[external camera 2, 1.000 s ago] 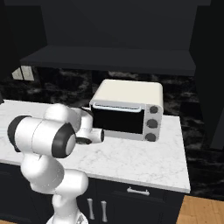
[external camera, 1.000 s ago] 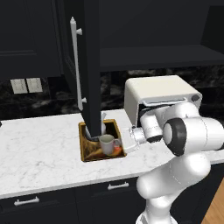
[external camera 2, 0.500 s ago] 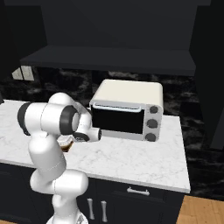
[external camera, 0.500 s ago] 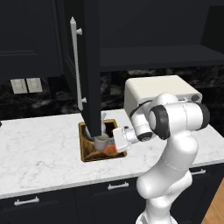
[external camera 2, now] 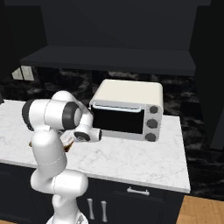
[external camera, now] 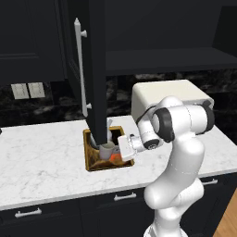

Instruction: Pick the kettle from the counter and place it on the tray. Then pick the mug from the cabinet and place it on the tray. Then close the cabinet doors.

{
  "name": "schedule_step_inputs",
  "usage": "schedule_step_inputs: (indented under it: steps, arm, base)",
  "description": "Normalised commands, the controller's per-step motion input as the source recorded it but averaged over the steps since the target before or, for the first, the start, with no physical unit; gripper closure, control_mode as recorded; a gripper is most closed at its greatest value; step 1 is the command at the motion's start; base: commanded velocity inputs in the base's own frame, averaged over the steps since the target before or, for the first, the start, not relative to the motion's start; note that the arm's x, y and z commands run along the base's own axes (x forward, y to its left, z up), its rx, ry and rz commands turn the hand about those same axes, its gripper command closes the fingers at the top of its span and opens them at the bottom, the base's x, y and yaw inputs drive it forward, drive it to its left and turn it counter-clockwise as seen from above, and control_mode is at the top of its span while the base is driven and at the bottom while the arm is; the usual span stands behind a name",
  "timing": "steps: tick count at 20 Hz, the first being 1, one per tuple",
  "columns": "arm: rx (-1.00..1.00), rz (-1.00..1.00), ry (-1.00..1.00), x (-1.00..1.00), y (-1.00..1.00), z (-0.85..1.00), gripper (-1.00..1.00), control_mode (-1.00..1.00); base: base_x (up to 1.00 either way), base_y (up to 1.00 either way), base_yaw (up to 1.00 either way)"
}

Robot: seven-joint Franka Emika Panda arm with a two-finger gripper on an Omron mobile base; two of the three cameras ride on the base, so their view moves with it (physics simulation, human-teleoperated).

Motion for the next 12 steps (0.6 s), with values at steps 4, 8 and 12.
schedule_step_inputs:
  steps: [4, 8, 12]
  arm:
    - [0.00, 0.00, 0.00, -0.06, 0.00, 0.00, -1.00, -1.00]
    - [0.00, 0.00, 0.00, -0.02, 0.00, 0.14, -1.00, -1.00]
    - [0.00, 0.00, 0.00, -0.13, 0.00, 0.42, -1.00, -1.00]
  base:
    - [0.00, 0.00, 0.00]
    - [0.00, 0.00, 0.00]
    - [0.00, 0.00, 0.00]
